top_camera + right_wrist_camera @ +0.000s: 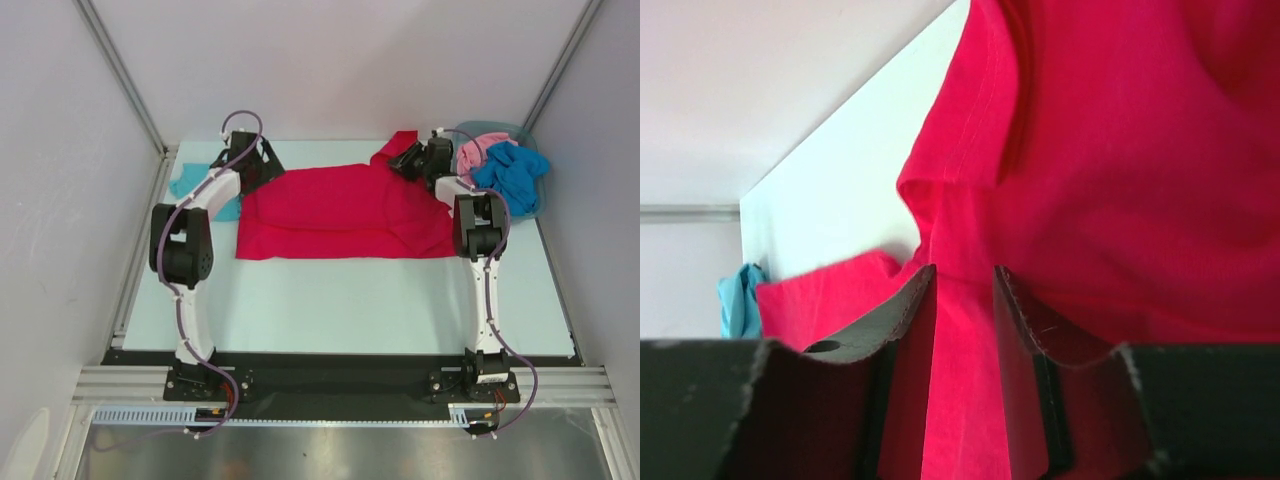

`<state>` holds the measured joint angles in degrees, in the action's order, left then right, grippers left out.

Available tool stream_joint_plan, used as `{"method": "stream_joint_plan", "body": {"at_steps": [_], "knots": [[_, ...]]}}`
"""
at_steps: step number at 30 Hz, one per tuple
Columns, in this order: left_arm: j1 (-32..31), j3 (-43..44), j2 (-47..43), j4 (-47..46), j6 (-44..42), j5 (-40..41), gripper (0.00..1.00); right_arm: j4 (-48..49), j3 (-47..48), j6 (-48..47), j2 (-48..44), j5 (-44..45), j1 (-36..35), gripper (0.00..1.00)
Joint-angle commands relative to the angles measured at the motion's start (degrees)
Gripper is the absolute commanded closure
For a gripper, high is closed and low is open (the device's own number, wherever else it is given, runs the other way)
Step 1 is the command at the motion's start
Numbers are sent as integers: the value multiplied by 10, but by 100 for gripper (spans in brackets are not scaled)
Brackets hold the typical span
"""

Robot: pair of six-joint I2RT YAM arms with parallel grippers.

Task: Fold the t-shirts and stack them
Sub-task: Fold the tshirt

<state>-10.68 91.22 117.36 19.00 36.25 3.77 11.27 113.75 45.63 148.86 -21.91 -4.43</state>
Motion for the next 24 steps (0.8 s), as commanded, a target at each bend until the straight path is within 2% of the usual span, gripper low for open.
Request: {"method": "stream_joint_plan", "body": {"at_steps": [1,5,8,11,17,21,24], "knots": [[16,107,73,2,-35,6,0,44,-29,-15,-60,1,2,66],[23,257,157,37,-65,-10,0,65,-61,-4,-77,-4,8,66],[25,335,199,70,-81,-11,0,86,-98,9,-97,-7,13,66],[28,375,219,92,-94,-10,0,113,-142,23,-120,-9,20,66],[47,367,236,118,-116,-30,0,183,-246,54,-175,-9,21,67],[62,360,238,122,-138,-67,0,196,-262,56,-181,-15,23,67],[68,361,236,127,-160,-61,0,197,-246,54,-169,-18,26,67]]}}
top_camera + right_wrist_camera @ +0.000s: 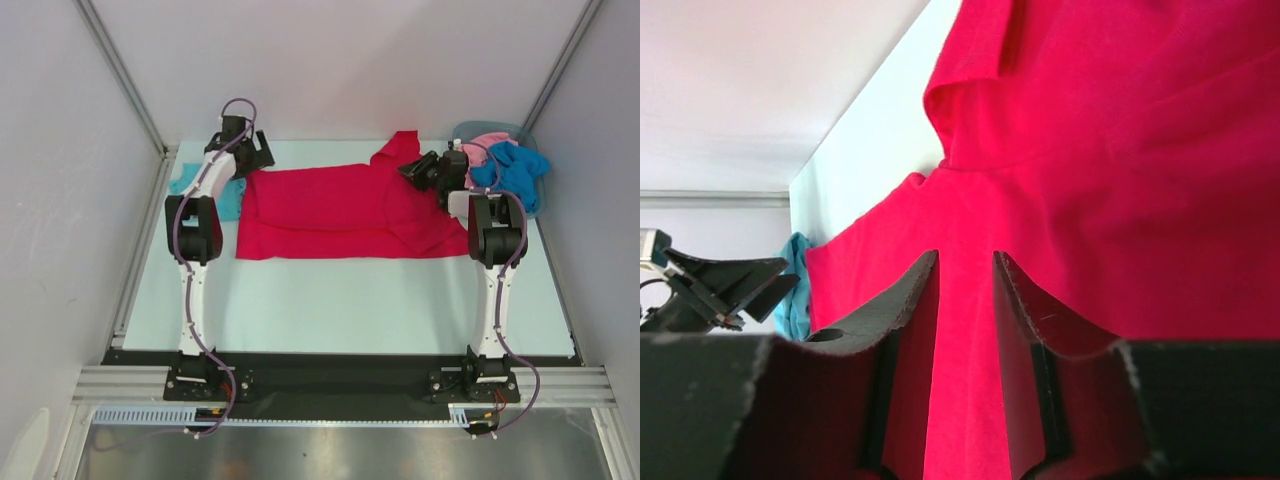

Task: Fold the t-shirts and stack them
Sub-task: Fold the tshirt

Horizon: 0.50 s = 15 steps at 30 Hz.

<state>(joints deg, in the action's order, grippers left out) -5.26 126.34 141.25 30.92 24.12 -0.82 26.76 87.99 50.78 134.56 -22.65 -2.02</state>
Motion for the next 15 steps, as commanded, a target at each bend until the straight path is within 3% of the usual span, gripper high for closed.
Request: {"method": "stream_joint_plan", "body": {"at_steps": [1,8,15], "knots": [[17,9,-7,8,-43,-8,0,37,22,3,-19,-12,3,67],[25,23,-4,-8,-40,-7,0,-7,135,5,49,-20,5,67],[28,70,45,0,-20,-33,0,-17,157,-4,59,-21,10,68]]}}
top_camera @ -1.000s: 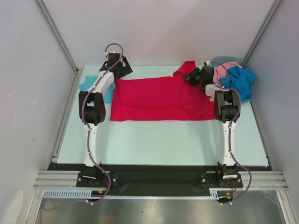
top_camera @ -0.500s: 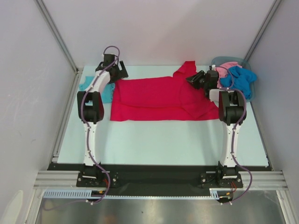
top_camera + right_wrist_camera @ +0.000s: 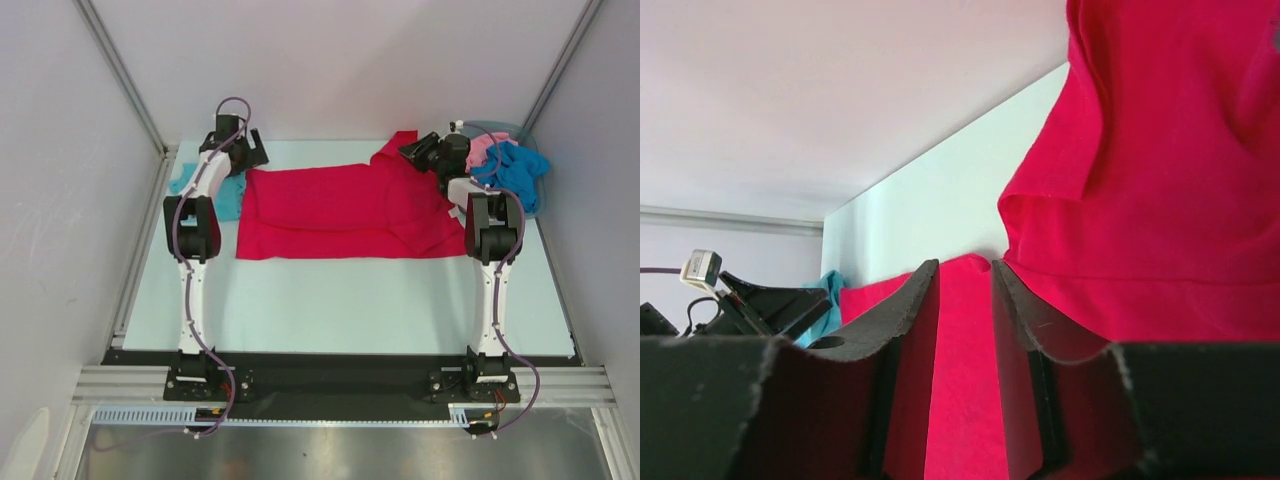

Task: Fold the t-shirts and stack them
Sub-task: Fold the tshirt

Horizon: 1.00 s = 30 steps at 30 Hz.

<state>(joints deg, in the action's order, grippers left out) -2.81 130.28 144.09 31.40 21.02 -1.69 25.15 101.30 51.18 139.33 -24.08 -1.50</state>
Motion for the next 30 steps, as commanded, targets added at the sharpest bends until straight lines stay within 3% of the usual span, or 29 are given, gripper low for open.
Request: {"method": "stream_joint_plan", "body": {"at_steps": [1,13,24,28,30], "knots": [[2,31,18,-7,14,-31,0,0,22,-9,11,-7,6,67],[-11,31,24,18,46,-54,0,11,8,0,1,-11,7,68],[-26,41,18,54,16,12,0,3,26,2,13,-20,11,68],[-26,62,21,74,0,63,0,-12,50,3,33,-25,11,60],[-24,68,22,82,-1,69,0,-22,54,0,35,-21,11,50]]}}
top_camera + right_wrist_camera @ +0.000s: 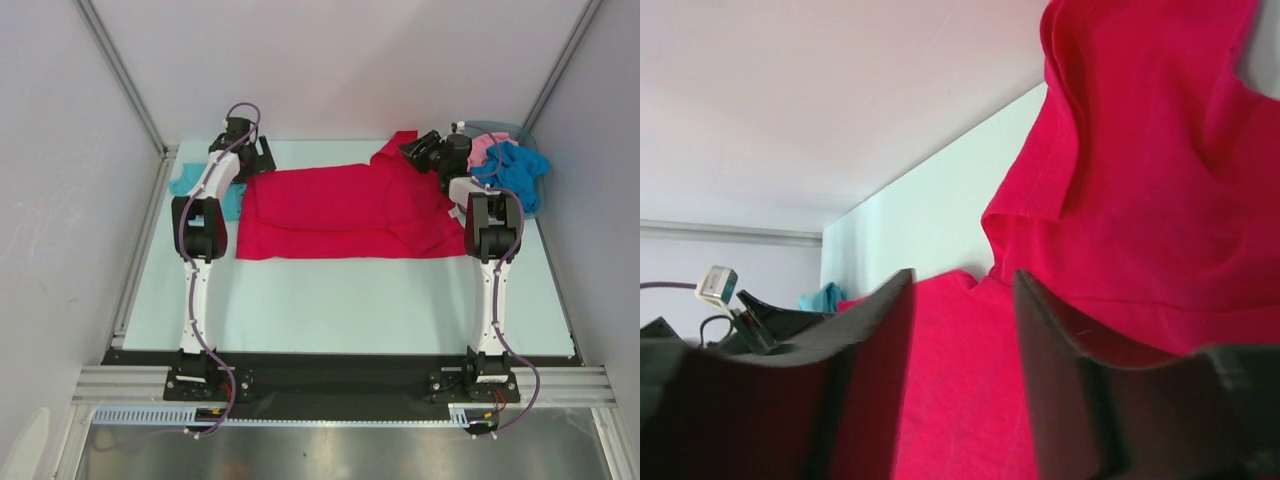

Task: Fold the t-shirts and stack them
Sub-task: Fold the tshirt

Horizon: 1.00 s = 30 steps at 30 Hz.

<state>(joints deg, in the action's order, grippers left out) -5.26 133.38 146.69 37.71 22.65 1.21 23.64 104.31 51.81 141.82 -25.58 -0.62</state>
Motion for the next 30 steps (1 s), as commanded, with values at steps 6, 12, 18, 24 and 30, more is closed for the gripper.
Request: {"method": "stream_joint_plan", "body": {"at_steps": [6,12,18,24,30], "knots": [[10,39,6,16,11,-8,0,-17,40,1,27,-9,19,38],[10,8,-3,7,28,-37,0,-108,178,14,120,-18,8,38],[5,-18,-29,-1,24,-40,0,-116,231,35,167,-25,-24,38],[-1,-30,-35,-5,29,-47,0,-112,221,29,158,-32,-32,38],[-5,-62,-58,-18,29,-46,0,-86,165,26,121,-34,-28,39]]}}
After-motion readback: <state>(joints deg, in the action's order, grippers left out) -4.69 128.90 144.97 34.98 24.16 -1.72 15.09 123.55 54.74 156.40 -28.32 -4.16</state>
